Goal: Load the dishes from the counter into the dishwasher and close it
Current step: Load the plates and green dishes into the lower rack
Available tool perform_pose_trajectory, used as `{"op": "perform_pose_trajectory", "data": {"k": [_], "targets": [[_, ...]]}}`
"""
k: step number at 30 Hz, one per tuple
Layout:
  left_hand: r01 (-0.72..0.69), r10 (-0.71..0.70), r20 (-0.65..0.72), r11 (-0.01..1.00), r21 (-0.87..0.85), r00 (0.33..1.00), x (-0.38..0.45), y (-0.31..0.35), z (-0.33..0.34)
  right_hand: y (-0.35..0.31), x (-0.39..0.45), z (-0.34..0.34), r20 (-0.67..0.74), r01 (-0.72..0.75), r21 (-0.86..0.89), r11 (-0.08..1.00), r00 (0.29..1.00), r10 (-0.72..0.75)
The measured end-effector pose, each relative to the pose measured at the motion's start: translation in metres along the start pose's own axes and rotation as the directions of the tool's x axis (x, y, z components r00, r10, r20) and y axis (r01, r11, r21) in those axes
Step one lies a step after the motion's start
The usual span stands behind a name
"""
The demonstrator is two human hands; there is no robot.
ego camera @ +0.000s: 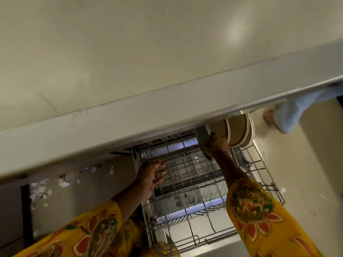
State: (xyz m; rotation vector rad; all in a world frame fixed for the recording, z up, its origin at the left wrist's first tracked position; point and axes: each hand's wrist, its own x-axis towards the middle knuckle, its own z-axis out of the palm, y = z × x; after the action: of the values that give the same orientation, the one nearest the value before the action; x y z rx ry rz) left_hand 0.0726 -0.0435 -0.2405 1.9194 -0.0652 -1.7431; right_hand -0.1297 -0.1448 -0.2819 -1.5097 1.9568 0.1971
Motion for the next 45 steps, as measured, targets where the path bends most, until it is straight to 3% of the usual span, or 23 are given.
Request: {"op": "perform_pose_trajectory", "data": {"k": [19,24,33,45], "targets": [[0.023,-0.022,-0.033,0.999,0.023,0.999,0.008,-0.018,-0.038,0.005,0.014,0.027,-0.016,0.035,0.156,0.987,0.999,-0.033],[0.02,-0.02,-0.029,1.0,0.004,0.999,-0.004,-0.015,-0.035,0.006,-0.003,0.02,0.072,0.086,0.12,0.989,0.993,-0.095],[-0.042,0.042,0.006,0.998,0.037,0.999,-0.043,-0.003,-0.029,0.0,-0.082,0.015,0.082,0.024,0.114,0.993,0.996,-0.034],[-0.117,0.118,0.03,0.993,-0.019,0.993,-0.124,-0.001,-0.05,-0.032,-0.207,0.008,0.147,0.166,0.039,0.985,0.974,-0.17]]}}
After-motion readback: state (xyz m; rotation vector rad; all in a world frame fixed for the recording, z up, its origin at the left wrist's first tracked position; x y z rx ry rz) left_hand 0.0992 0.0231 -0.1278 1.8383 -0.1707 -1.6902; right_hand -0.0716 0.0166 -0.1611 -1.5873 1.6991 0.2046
